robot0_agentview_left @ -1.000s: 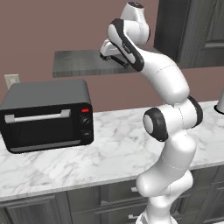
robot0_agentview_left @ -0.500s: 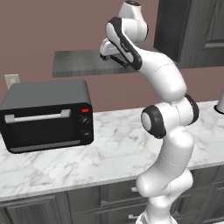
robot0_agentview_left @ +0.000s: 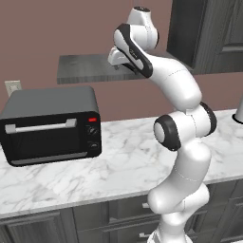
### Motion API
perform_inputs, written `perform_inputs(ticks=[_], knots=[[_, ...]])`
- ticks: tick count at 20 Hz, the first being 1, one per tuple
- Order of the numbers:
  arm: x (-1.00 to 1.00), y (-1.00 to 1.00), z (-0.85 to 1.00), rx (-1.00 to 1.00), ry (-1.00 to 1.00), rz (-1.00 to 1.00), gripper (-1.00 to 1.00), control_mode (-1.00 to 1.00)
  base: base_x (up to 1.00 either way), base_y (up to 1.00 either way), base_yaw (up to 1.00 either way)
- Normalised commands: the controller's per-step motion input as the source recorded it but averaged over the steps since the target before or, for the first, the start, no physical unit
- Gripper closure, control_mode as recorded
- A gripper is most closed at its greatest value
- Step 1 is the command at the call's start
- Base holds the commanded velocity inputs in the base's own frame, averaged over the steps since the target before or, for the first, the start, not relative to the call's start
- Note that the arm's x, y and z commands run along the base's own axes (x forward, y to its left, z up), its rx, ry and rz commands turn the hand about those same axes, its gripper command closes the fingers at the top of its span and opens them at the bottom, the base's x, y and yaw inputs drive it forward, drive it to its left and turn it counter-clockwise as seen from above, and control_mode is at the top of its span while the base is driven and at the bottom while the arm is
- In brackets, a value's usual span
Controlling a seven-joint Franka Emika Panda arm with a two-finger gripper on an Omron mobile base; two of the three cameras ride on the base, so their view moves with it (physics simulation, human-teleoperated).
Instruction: Open the cabinet. Pick the dish brush and place it next to the sink. Then close the cabinet.
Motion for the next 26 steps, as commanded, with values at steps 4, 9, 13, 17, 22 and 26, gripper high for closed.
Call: perform_inputs(ticks=[4, 9, 13, 17, 22, 26], knots=[[-0.01, 0.0, -0.02, 0.0, 0.0, 0.0, -1.0, -1.0, 0.0, 0.0, 0.0], [0.0, 0.0, 0.0, 0.0, 0.0, 0.0, -1.0, -1.0, 0.0, 0.0, 0.0], [0.0, 0.0, 0.0, 0.0, 0.0, 0.0, 1.0, -1.0, 0.0, 0.0, 0.0], [0.0, 0.0, 0.0, 0.0, 0.0, 0.0, 1.0, -1.0, 0.0, 0.0, 0.0], [0.0, 0.0, 0.0, 0.0, 0.0, 0.0, 1.0, -1.0, 0.0, 0.0, 0.0], [0.0, 0.0, 0.0, 0.0, 0.0, 0.0, 1.0, -1.0, 0.0, 0.0, 0.0]])
